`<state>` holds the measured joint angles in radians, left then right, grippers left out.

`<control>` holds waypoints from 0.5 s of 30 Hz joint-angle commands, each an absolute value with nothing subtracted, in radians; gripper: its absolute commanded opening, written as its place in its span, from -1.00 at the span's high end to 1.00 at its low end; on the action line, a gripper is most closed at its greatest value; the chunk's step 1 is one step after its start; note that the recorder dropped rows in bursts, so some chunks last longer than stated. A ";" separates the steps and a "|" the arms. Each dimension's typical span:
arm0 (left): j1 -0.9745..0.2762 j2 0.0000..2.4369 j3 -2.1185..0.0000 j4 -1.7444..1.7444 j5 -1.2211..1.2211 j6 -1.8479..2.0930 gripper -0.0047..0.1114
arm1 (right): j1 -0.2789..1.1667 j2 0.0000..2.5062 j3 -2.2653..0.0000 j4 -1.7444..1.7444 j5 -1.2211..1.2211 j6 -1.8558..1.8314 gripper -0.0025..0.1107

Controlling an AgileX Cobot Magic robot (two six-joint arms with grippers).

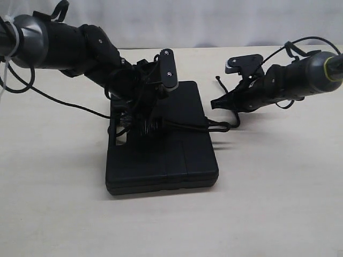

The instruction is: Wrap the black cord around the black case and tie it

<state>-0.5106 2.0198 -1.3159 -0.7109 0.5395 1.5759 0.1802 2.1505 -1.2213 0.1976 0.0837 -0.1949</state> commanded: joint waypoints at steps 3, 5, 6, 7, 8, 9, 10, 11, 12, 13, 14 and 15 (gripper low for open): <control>-0.513 2.017 -1.316 -0.722 0.515 1.576 -0.45 | 0.197 2.134 -1.211 0.194 0.044 -0.264 0.89; -0.513 2.024 -1.316 -0.725 0.463 1.574 -0.45 | 0.197 2.134 -1.204 0.194 0.030 -0.278 0.89; -0.513 2.033 -1.316 -0.726 0.455 1.568 -0.45 | 0.197 2.134 -1.204 0.194 0.027 -0.281 0.89; -0.513 2.036 -1.316 -0.721 0.461 1.568 -0.45 | 0.197 2.134 -1.204 0.194 0.032 -0.281 0.89; -0.513 2.036 -1.316 -0.714 0.469 1.567 -0.45 | 0.197 2.134 -1.204 0.194 0.035 -0.283 0.89; -0.513 2.036 -1.316 -0.711 0.476 1.567 -0.45 | 0.197 2.134 -1.204 0.194 0.040 -0.283 0.89; -0.513 2.027 -1.316 -0.697 0.491 1.565 -0.45 | 0.197 2.134 -1.204 0.189 0.044 -0.285 0.89; -0.513 2.018 -1.316 -0.671 0.508 1.565 -0.45 | 0.197 2.134 -1.204 0.189 0.047 -0.297 0.89; -0.513 2.006 -1.316 -0.660 0.520 1.565 -0.45 | 0.197 2.134 -1.204 0.189 0.050 -0.299 0.89; -0.513 2.000 -1.316 -0.652 0.524 1.554 -0.45 | 0.197 2.134 -1.204 0.189 0.051 -0.299 0.89; -0.513 1.988 -1.316 -0.640 0.522 1.525 -0.45 | 0.197 2.134 -1.204 0.189 0.054 -0.299 0.89; -0.513 1.985 -1.316 -0.639 0.520 1.502 -0.45 | 0.197 2.134 -1.204 0.189 0.054 -0.299 0.89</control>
<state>-0.5106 2.0057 -1.3159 -0.6531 0.5115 1.5442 0.1976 2.1441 -1.2091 0.1976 0.0487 -0.2850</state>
